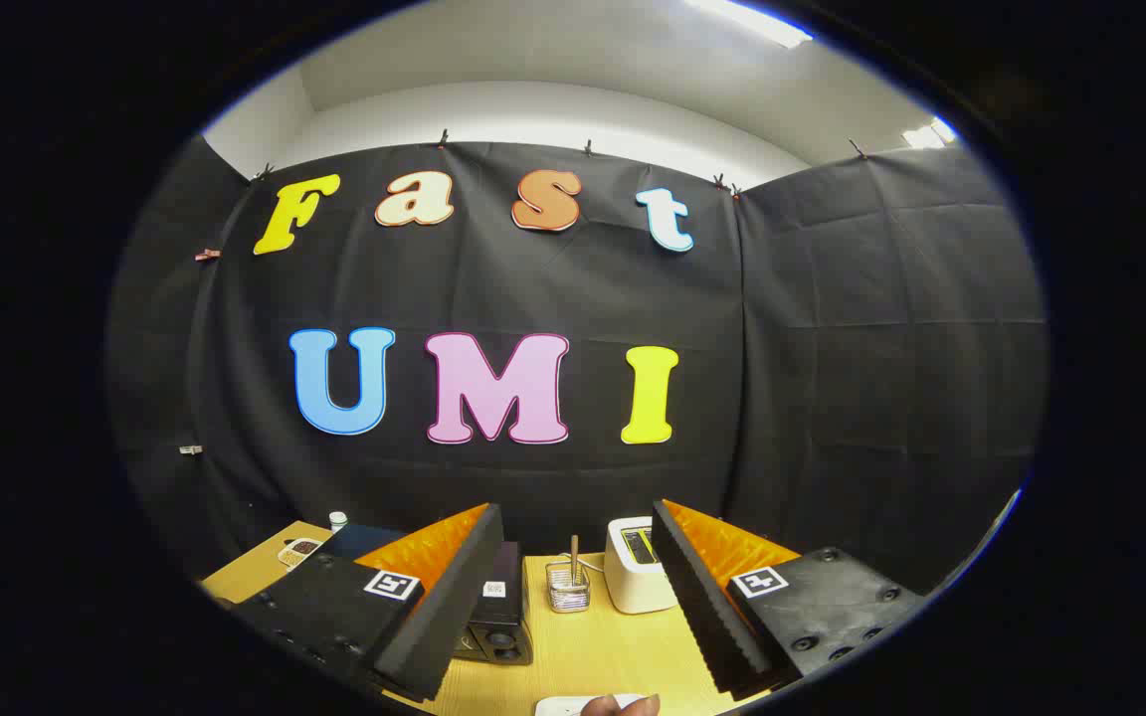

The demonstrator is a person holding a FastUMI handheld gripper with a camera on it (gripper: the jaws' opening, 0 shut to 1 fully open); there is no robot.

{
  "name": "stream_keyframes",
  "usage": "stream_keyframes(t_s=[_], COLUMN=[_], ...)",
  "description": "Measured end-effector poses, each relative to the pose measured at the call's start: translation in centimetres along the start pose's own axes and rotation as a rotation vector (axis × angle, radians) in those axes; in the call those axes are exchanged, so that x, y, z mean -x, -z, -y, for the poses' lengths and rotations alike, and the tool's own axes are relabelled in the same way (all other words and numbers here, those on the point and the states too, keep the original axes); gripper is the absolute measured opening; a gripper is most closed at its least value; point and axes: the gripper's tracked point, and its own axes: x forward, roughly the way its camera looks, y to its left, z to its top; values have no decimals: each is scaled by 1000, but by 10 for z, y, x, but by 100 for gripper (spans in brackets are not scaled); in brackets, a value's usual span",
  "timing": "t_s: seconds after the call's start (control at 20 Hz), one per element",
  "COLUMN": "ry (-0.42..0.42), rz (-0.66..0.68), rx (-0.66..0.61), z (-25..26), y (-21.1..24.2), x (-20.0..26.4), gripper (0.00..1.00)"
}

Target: Open the toaster oven, put the food inside, and close the toaster oven door.

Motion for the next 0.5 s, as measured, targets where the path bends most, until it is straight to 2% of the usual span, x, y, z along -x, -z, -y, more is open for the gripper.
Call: stream_keyframes(t_s=[0.5], ry=[-16], rz=[13], rx=[50], z=[-8], y=[0], x=[3], gripper=[98])
